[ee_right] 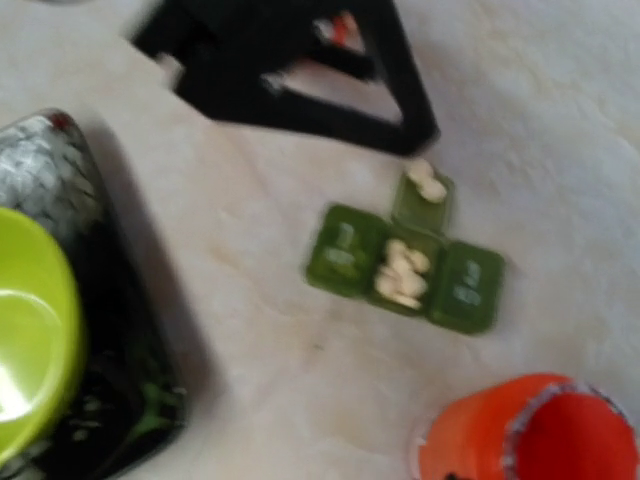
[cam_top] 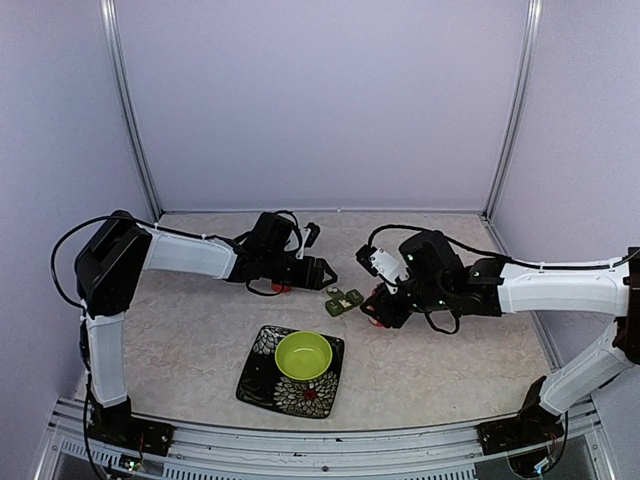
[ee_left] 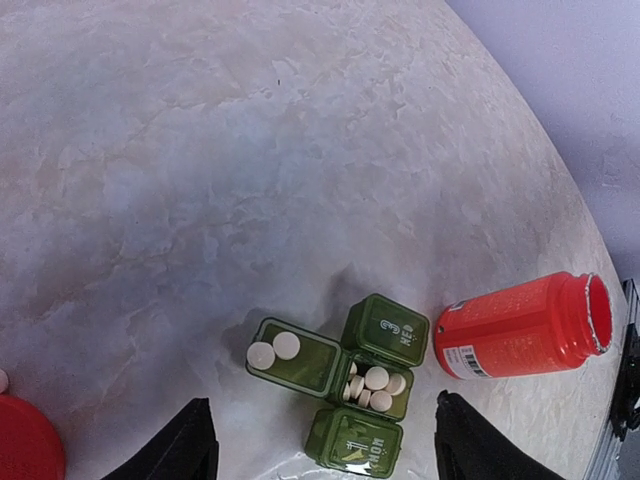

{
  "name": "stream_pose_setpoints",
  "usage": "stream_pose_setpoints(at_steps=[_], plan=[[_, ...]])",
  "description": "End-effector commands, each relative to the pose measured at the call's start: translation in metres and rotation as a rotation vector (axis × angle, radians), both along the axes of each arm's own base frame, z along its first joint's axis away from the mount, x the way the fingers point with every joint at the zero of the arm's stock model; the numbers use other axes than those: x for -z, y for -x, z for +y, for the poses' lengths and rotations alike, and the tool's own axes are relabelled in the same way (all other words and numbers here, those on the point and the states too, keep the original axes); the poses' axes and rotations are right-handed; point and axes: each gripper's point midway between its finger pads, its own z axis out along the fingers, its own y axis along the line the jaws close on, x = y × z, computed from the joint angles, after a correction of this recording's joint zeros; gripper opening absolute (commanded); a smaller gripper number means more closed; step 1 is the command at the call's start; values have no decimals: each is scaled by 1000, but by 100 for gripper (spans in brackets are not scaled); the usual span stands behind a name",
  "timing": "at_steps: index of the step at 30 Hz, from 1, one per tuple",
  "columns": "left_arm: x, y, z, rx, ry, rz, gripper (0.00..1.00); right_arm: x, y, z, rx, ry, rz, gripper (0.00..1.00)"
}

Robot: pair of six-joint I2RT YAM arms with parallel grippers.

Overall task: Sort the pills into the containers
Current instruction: Place the pill bottle at the center of the board.

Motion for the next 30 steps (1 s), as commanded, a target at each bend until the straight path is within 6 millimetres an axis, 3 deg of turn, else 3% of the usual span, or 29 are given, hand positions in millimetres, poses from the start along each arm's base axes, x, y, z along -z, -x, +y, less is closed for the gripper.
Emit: stream_pose_setpoints(at_steps=[1, 5, 9, 12, 17, 24, 30], plan=[[-30, 2, -3, 3, 73, -48, 74, -27, -23, -4, 121, -45, -99, 57], [-32, 4, 1, -6, 71, -61, 78, -38, -35, -18, 213, -38, -155, 69], [-32, 4, 4, -18, 65, -71, 86, -28, -50, -31, 282, -3, -150, 83], [-32, 5, 5, -21, 62, -73, 98, -16, -59, -36, 302, 5, -122, 85], [-33, 5, 8, -31, 54, -80, 99, 5, -68, -34, 301, 15, -78, 86], [-35, 3, 18, -62, 25, -102, 99, 34, -68, -25, 266, 50, -19, 78], [-34, 3, 20, -68, 21, -102, 99, 42, -74, -29, 283, 62, -2, 52]])
